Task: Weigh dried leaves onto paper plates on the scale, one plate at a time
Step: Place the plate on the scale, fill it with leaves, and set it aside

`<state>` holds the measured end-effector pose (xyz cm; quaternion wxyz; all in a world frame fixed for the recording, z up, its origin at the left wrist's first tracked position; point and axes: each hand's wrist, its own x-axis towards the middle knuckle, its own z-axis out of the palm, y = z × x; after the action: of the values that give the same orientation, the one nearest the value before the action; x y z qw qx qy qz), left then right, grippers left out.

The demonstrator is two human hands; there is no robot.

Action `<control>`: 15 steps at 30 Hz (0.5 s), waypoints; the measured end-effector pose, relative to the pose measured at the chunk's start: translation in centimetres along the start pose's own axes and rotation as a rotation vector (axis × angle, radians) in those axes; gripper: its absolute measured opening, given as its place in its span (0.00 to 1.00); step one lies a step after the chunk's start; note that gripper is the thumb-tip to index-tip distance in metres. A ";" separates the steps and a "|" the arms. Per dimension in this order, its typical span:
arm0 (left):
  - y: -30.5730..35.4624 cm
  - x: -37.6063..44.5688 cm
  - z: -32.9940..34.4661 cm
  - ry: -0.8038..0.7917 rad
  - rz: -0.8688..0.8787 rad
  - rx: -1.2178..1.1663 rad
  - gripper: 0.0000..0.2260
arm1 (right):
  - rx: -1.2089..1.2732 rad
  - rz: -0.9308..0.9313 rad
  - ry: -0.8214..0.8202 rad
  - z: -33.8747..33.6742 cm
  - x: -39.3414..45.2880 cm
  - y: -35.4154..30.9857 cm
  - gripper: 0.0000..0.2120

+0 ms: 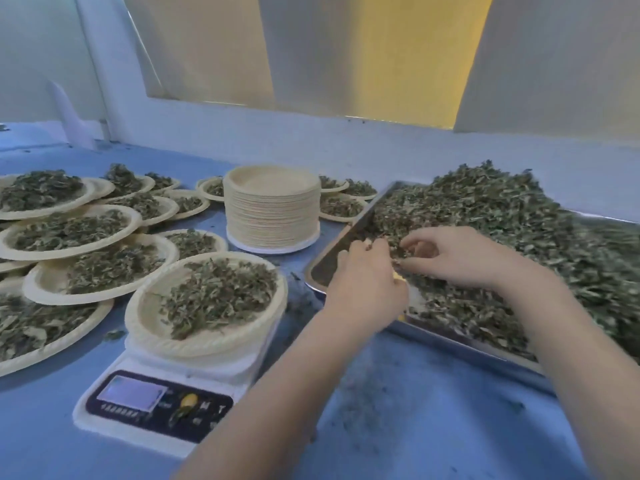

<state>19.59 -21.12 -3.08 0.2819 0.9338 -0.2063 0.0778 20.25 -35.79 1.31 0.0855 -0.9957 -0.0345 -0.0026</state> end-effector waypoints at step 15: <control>4.0 2.9 3.4 -0.359 -0.096 0.202 0.18 | -0.023 -0.043 -0.232 3.5 0.4 4.7 0.27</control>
<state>20.55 -27.02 -3.13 0.1490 0.9649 -0.1998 -0.0830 20.95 -39.79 -2.94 0.0692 -0.9893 -0.0654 0.1106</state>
